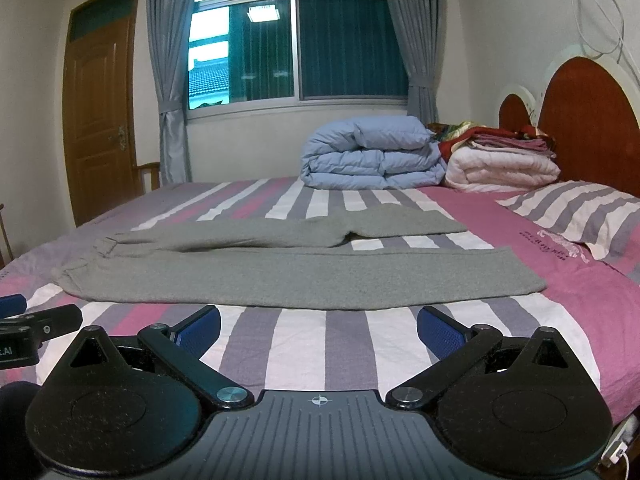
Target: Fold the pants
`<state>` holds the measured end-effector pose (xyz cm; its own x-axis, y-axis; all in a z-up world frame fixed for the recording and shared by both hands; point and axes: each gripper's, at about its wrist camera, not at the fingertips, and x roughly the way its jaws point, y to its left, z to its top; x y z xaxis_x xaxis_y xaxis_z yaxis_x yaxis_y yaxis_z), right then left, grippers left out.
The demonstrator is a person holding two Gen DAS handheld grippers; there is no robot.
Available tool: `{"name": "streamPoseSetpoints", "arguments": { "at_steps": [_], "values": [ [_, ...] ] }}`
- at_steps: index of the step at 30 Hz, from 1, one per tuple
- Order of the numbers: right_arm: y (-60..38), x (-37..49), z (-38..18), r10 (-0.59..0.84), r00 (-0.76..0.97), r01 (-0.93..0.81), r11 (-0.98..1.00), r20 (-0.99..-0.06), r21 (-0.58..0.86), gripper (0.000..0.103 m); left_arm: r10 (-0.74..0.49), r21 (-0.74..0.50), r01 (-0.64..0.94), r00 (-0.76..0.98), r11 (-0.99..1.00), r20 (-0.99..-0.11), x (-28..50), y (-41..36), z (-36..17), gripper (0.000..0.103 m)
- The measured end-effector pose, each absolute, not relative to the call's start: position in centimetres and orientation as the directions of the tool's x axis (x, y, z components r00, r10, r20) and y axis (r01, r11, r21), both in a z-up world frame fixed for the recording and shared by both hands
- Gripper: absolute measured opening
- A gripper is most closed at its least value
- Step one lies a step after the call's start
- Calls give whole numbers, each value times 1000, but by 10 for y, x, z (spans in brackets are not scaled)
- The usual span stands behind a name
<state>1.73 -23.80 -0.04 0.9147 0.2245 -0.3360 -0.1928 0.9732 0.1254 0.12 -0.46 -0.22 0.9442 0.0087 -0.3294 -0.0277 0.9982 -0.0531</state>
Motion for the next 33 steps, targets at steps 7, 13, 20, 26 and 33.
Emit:
{"name": "streamPoseSetpoints", "arguments": {
  "at_steps": [7, 13, 20, 26, 33],
  "values": [
    [-239, 17, 0, 219, 917, -188, 974, -334, 124, 103, 8, -52, -26, 946, 998, -323, 1, -5, -1, 97],
    [-238, 15, 2, 213, 919, -181, 976, -331, 123, 103, 7, -52, -25, 948, 998, -318, 1, -7, 0, 97],
    [-239, 12, 3, 214, 923, -180, 975, -320, 132, 103, 8, -53, -26, 948, 998, -317, 0, -7, 0, 97],
    [-241, 12, 5, 212, 924, -174, 974, -318, 146, 103, 6, -51, -23, 949, 998, -314, 0, -6, 1, 97],
    [-241, 12, 5, 213, 924, -174, 974, -317, 146, 103, 6, -51, -24, 949, 998, -314, -1, -6, 1, 97]
  ]
}}
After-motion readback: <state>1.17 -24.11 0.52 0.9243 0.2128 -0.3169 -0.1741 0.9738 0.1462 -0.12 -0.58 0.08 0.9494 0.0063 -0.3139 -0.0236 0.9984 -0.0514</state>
